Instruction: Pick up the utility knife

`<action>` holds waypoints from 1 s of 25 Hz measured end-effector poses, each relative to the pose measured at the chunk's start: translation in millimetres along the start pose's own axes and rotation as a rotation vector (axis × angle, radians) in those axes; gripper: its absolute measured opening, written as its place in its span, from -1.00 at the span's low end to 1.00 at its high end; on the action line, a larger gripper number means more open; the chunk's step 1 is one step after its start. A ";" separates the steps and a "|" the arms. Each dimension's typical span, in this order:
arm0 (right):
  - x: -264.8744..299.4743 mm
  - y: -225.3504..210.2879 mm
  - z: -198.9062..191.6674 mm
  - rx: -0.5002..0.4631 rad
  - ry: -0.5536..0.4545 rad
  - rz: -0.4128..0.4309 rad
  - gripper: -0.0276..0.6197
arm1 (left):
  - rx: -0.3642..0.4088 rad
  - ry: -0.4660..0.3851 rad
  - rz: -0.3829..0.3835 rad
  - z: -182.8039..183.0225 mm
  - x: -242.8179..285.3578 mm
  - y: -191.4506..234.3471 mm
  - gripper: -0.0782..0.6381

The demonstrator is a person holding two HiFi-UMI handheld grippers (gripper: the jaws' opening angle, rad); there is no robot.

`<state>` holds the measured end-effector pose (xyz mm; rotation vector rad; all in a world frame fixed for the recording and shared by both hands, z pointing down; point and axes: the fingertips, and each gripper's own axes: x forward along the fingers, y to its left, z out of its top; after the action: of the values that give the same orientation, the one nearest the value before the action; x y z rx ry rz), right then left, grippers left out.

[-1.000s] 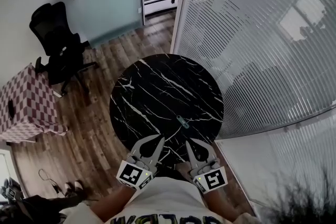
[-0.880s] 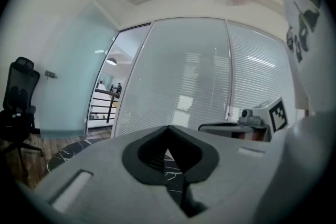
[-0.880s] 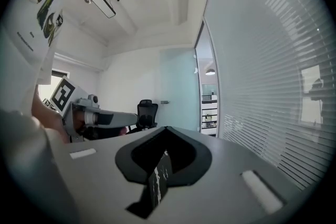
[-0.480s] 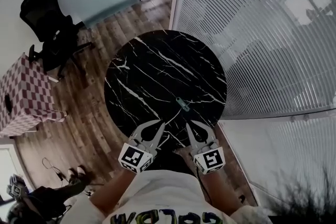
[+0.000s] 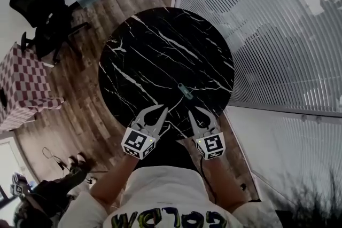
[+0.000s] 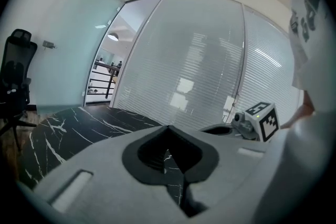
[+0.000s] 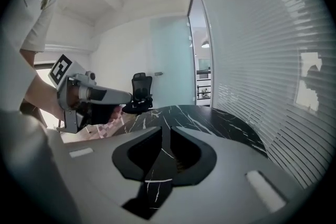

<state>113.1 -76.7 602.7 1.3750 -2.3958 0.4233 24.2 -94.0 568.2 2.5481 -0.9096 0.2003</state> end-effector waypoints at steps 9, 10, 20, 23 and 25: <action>40.0 -28.5 -41.9 -0.006 0.117 0.004 -0.62 | 0.001 0.057 -0.004 -39.9 31.9 16.9 -0.77; 45.5 -30.6 -46.4 -0.006 0.131 0.007 -0.59 | 0.001 0.064 -0.004 -44.3 35.1 19.3 -0.77; 84.7 -47.4 -95.4 -0.005 0.253 0.007 -0.41 | -0.016 0.146 0.014 -94.3 55.8 49.2 -0.77; 90.9 -52.3 -112.0 0.001 0.290 0.000 -0.30 | -0.012 0.165 0.017 -106.3 61.1 55.1 -0.77; 96.3 -55.8 -123.0 0.002 0.314 -0.004 -0.24 | -0.014 0.174 0.020 -113.4 64.8 59.6 -0.77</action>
<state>134.4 -126.1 759.7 1.2124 -2.1363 0.5927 37.5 -122.8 708.3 2.4646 -0.8664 0.4129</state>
